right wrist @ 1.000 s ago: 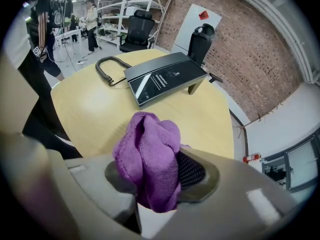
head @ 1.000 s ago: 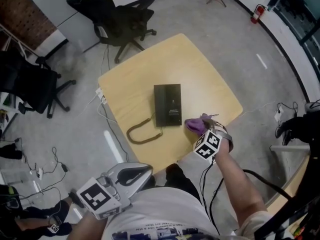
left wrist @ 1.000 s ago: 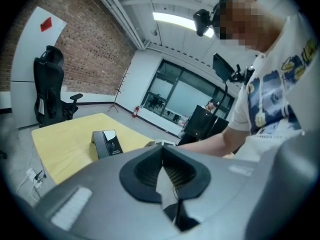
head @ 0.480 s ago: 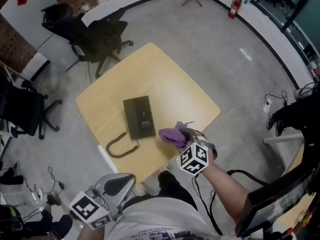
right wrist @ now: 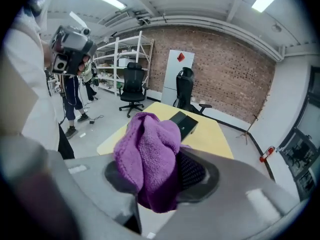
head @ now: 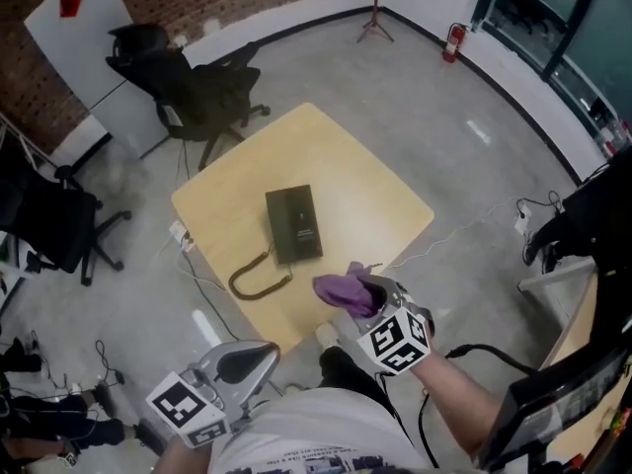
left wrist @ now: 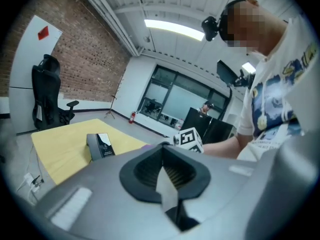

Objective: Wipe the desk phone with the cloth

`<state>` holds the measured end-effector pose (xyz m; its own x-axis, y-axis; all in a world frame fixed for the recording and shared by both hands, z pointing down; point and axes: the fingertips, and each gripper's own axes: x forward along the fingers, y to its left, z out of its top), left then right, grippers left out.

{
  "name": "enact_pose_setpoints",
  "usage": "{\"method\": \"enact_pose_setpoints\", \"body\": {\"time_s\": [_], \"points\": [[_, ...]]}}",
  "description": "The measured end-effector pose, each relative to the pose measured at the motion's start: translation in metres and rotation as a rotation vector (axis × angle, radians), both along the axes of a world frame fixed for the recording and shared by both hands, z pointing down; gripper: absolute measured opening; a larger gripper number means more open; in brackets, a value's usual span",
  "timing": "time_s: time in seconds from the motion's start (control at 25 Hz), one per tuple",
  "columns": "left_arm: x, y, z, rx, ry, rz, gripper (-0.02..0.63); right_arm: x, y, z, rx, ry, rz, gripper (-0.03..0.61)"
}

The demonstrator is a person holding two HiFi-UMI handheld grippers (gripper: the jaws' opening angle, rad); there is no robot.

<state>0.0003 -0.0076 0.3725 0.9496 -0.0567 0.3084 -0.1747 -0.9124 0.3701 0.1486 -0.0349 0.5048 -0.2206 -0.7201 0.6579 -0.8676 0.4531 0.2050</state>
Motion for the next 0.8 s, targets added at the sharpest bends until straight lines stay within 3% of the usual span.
{"method": "enact_pose_setpoints", "body": {"time_s": [0.44,0.8], "points": [[-0.11,0.079,0.005,-0.015,0.089,0.012,0.005,-0.118,0.107,-0.055,0.067,-0.087,0.09,0.159],[-0.15,0.116,0.012,-0.008,0.088,0.012,0.005,-0.166,0.165,-0.085,0.137,-0.129,0.057,0.159]]}}
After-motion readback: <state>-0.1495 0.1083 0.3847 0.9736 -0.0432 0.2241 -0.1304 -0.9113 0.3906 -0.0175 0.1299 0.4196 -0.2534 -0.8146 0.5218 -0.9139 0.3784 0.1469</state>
